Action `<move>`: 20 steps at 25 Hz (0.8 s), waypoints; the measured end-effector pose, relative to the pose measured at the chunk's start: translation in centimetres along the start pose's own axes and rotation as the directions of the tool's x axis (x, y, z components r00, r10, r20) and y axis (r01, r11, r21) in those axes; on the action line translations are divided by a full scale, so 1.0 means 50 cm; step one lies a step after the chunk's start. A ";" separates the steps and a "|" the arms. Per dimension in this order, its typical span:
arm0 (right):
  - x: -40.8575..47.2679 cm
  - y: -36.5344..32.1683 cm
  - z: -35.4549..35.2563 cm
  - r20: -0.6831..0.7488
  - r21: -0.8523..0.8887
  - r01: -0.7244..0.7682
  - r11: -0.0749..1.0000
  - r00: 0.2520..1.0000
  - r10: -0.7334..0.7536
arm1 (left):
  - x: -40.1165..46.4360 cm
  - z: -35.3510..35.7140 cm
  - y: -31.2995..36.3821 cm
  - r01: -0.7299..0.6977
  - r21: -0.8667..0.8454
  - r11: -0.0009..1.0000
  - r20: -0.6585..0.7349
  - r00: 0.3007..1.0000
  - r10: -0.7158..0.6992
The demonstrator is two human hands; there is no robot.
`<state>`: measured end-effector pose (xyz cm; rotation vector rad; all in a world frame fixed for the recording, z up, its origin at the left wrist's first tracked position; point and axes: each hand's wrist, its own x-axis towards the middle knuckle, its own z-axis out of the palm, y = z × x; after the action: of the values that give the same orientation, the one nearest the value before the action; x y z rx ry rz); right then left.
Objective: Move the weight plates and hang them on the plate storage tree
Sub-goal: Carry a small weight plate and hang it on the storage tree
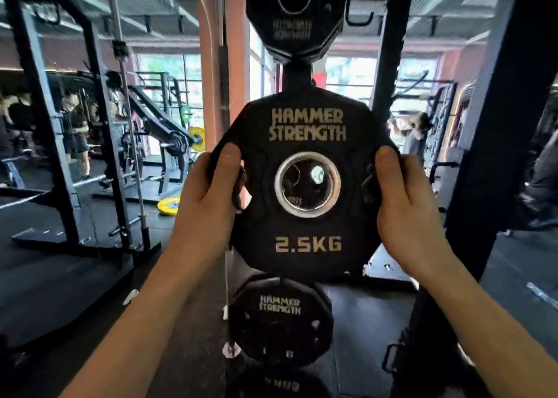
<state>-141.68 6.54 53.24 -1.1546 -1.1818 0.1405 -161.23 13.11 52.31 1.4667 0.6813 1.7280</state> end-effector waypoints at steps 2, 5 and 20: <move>0.066 -0.018 0.015 -0.026 -0.044 0.084 0.996 0.996 -0.085 | 0.073 0.019 0.013 -0.087 -0.024 0.996 0.010 0.996 0.087; 0.169 -0.056 0.041 -0.087 -0.054 0.183 0.982 0.978 -0.188 | 0.196 0.046 0.041 -0.201 -0.089 0.976 0.028 0.979 0.204; 0.558 -0.187 0.136 -0.139 -0.133 0.435 0.890 0.881 -0.452 | 0.604 0.126 0.177 -0.507 -0.070 0.859 0.081 0.855 0.512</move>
<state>-138.92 23.87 77.83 -0.9297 -1.2837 -0.3638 -158.58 32.23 77.96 1.7980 0.1974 2.0266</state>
